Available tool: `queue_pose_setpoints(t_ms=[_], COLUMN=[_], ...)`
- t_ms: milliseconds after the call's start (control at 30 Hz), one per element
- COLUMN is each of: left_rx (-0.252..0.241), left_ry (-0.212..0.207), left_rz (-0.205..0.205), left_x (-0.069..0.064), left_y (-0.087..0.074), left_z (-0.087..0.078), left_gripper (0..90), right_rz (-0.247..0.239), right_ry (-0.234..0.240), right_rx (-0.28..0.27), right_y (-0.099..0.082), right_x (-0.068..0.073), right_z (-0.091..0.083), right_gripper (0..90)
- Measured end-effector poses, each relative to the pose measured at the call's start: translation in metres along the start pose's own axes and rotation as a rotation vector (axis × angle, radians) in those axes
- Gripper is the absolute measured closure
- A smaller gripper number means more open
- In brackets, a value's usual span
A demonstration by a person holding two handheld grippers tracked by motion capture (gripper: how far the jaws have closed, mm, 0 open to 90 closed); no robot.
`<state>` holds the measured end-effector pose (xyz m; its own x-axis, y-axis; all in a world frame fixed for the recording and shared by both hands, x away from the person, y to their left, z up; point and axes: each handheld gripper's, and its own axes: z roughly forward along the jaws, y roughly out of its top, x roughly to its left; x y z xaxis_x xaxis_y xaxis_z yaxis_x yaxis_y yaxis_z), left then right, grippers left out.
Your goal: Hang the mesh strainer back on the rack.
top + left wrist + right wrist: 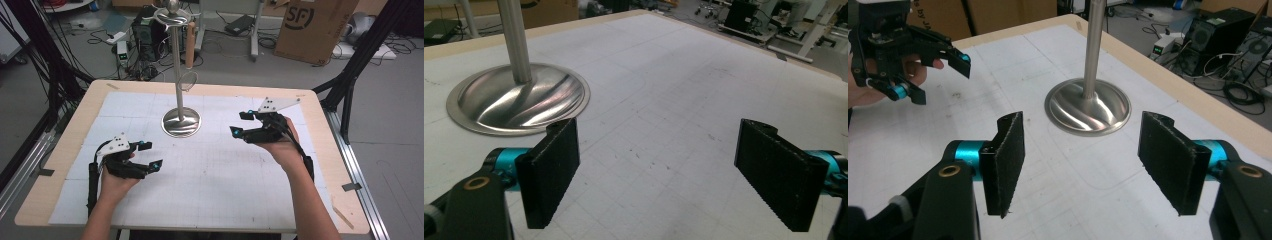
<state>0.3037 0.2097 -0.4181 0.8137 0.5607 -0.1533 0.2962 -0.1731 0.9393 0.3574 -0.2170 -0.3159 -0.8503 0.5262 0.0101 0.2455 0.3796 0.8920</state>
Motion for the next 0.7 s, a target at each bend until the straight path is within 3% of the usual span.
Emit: queue_pose_setpoints(t_ms=[700], left_rx=[0.000], left_ry=[-0.004], left_rz=[0.005], left_x=[-0.002], left_y=[0.003], left_z=[-0.002], left_gripper=[18.7], right_rz=[0.055], right_ry=[-0.025], right_rx=[0.019], right_y=[-0.049], right_x=[0.003], right_z=[-0.006], right_gripper=[31.7])
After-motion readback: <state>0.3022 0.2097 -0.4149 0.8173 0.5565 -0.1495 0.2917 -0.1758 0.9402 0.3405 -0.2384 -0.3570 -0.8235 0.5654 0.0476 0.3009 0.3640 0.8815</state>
